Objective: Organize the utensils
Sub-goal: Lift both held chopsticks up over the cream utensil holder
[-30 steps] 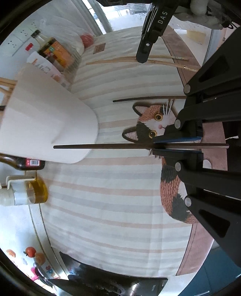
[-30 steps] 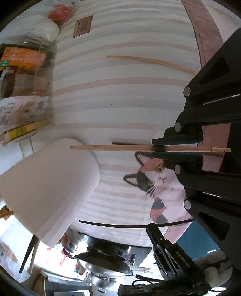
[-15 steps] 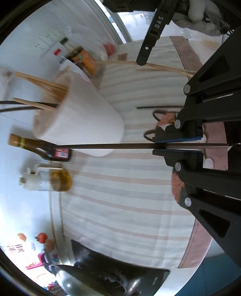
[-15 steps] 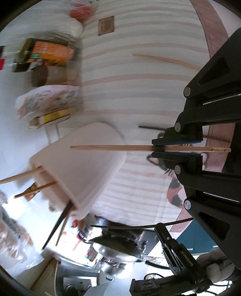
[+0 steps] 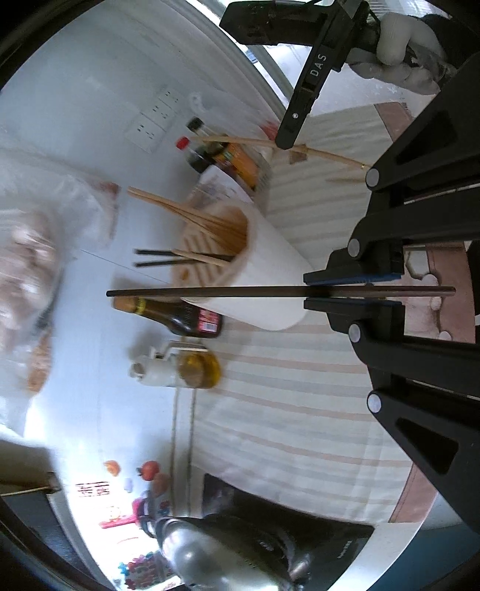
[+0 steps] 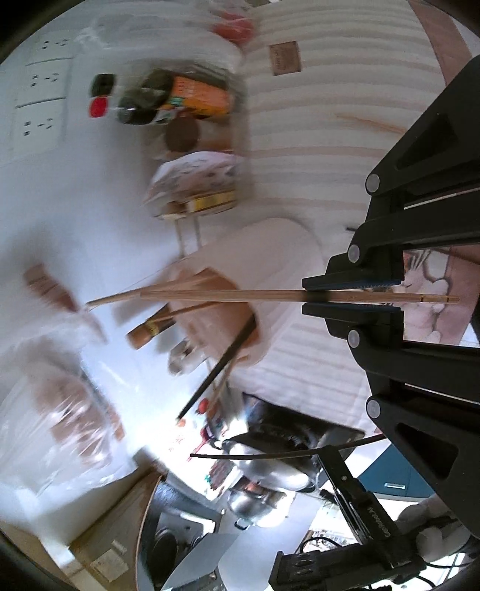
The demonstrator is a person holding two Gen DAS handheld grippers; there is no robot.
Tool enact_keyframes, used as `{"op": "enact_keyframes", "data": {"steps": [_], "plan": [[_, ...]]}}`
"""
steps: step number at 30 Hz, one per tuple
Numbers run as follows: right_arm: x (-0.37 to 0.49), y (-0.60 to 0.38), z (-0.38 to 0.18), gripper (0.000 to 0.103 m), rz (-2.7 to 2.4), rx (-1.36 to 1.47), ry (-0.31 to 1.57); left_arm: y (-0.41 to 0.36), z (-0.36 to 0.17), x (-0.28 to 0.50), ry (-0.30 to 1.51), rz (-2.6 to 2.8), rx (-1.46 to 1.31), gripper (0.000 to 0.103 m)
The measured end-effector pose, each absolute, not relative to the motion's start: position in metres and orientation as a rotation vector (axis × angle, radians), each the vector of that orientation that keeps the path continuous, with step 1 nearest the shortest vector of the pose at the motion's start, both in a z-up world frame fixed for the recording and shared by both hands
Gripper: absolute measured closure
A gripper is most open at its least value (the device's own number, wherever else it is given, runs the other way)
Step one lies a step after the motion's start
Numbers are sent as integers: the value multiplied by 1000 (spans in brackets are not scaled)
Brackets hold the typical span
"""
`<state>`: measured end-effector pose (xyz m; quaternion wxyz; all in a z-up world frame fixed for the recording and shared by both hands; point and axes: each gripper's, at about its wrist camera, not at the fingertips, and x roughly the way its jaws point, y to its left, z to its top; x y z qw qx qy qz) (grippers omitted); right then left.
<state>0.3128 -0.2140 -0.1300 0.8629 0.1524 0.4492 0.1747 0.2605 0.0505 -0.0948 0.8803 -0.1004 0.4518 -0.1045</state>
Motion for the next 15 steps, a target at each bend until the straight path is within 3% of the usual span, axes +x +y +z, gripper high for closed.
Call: {"op": "enact_keyframes", "data": {"steps": [15], "plan": [[334,-211,-56,97,397,327,745,30,-17,290,738,-284,-190,99]]}}
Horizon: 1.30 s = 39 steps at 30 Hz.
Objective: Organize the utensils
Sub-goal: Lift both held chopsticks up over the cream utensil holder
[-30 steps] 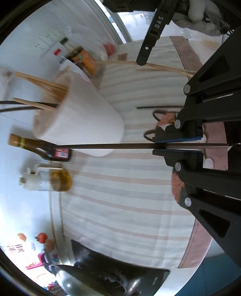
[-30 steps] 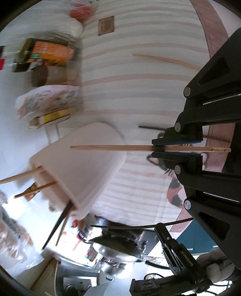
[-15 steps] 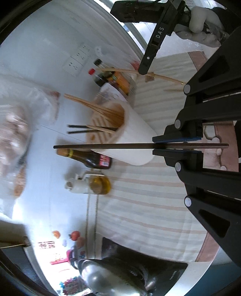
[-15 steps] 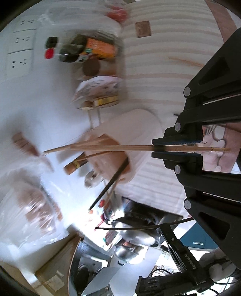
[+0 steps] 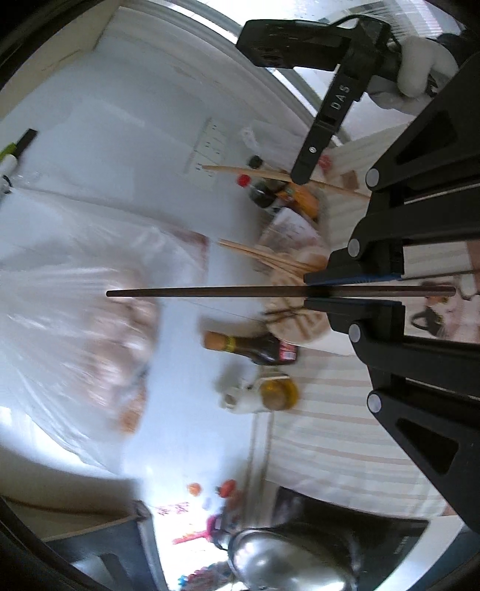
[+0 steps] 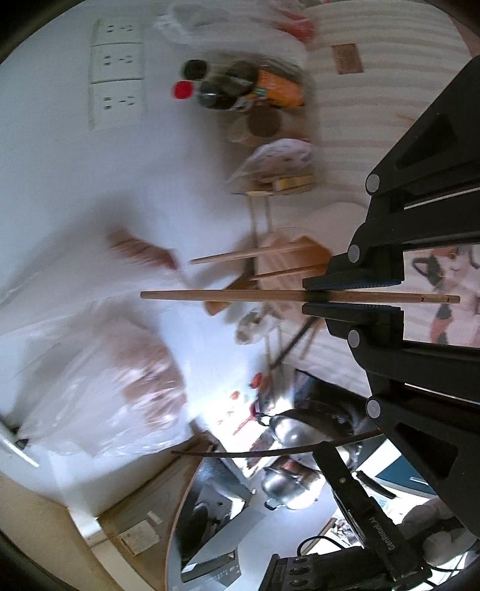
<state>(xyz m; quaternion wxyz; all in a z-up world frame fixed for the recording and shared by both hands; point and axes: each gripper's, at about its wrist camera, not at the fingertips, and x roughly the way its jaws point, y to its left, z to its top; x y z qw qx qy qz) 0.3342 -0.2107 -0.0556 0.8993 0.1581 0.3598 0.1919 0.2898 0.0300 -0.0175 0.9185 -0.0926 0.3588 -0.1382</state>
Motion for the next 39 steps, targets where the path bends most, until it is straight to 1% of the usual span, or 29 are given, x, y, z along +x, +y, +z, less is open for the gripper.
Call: {"op": "enact_keyframes", "data": {"steps": [6,13,20,25,39], "plan": [[362,-219,-35,97,367,329,642,20,2,321,665,-286,-178,99],[397,-223,-35,97,324,310,541,11,-1,358,622,-275,-167,99],[426,-219,-54,97,295,286,480,7,-26,385,626,-253,-169,99],[439,-214,-69,97,296,283,469,2,-42,396,648,-242,-165,99],[430,-209,-112,97,288,274,458,-5,-72,403,678,-251,-155,99]]}}
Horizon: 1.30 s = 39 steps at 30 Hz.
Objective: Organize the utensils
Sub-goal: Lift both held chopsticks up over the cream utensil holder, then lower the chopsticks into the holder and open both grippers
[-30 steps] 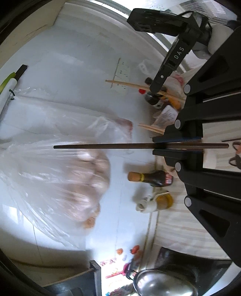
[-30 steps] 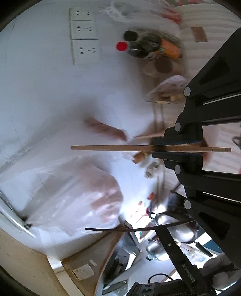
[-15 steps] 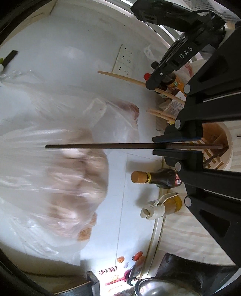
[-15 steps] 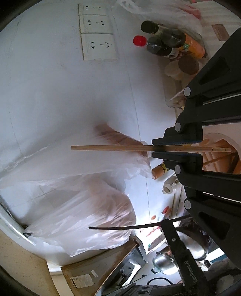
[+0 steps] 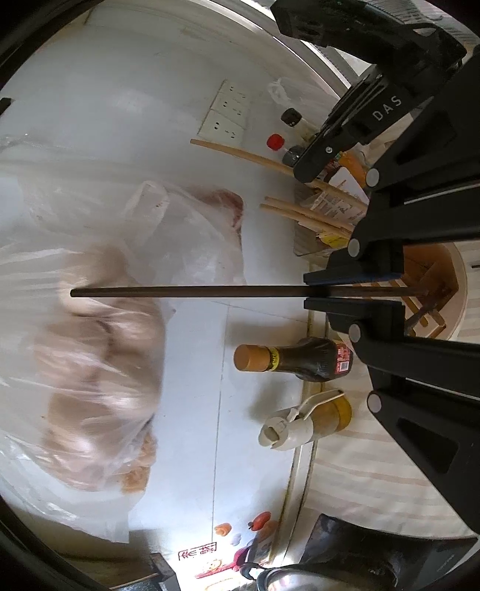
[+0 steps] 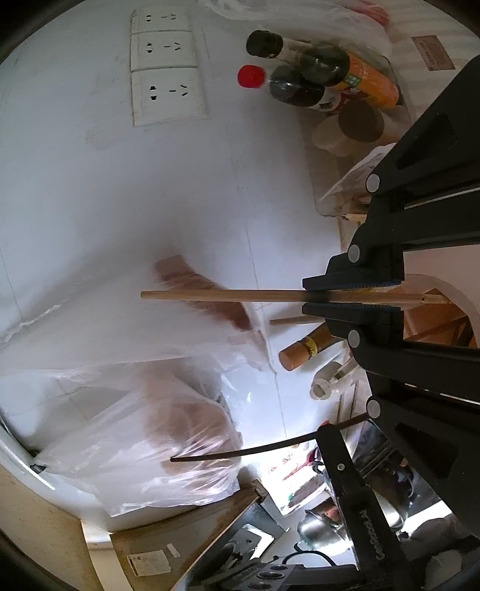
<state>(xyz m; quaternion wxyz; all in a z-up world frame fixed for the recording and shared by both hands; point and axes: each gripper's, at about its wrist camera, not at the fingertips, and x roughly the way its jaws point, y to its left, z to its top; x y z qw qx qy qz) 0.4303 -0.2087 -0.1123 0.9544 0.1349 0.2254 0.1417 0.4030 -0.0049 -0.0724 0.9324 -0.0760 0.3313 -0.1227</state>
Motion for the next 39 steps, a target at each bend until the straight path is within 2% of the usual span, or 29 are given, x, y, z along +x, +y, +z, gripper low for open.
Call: {"op": "enact_keyframes", "data": {"steps": [21,33,35,36,38,39], "plan": [[397,-205,-130,97,344,263,523,-8,-80,384,712,-281,-152,99],[384,-209,-135,96,384,278,593,-7,-79,380,787,-258,-177,94],[382,-211,-134,91,387,286,599,-5,-79,379,799,-248,-186,90],[381,-212,-133,81,382,288,599,-4,-79,378,801,-245,-191,85],[377,-215,-129,65,379,298,587,-3,-77,375,799,-237,-198,69],[376,-217,-127,59,378,301,582,-3,-76,374,800,-238,-203,51]]}}
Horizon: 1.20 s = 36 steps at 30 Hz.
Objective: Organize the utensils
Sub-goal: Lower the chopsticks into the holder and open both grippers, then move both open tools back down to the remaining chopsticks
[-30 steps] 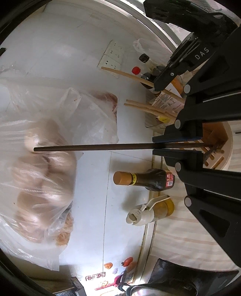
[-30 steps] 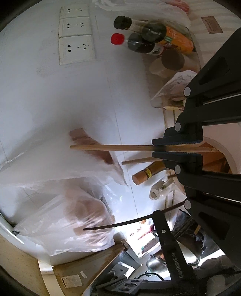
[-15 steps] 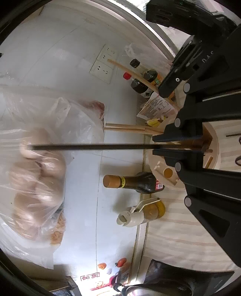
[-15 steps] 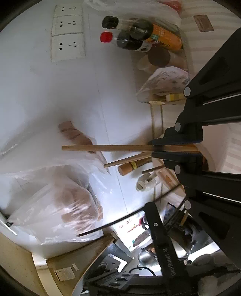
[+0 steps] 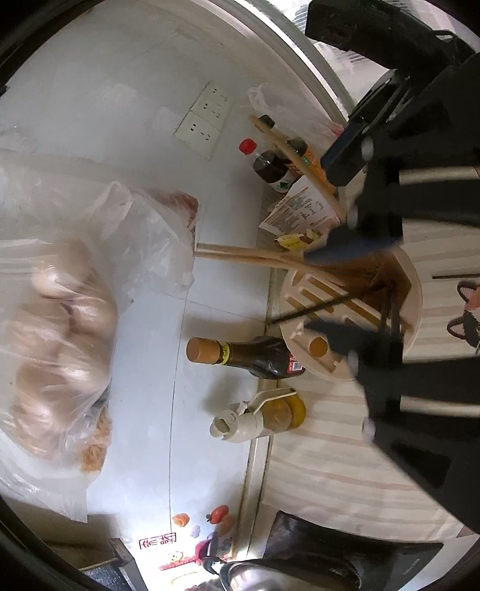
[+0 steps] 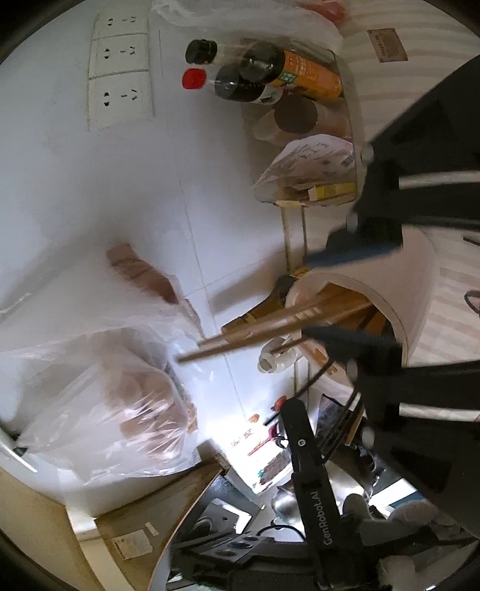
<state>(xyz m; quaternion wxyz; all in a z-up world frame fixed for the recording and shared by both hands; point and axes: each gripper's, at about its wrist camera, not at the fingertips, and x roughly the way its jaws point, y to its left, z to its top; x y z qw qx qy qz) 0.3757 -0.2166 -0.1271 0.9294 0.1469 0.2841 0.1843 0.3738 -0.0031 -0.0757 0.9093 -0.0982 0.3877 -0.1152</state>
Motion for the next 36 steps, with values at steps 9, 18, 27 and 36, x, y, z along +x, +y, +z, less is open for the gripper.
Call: {"op": "enact_keyframes", "data": {"steps": [9,18,27,36], "plan": [[367,-239,-116,49,301,330,572,-1,-61,367,768,-192,-200,0],[346,-227,-105,0,147,137,620,17,-55,332,698,14,-47,0],[313,-215,-84,0,165,121,632,35,-53,292,699,28,-62,0],[290,-257,-122,0,69,176,785,30,-94,273,757,50,-70,0]]}}
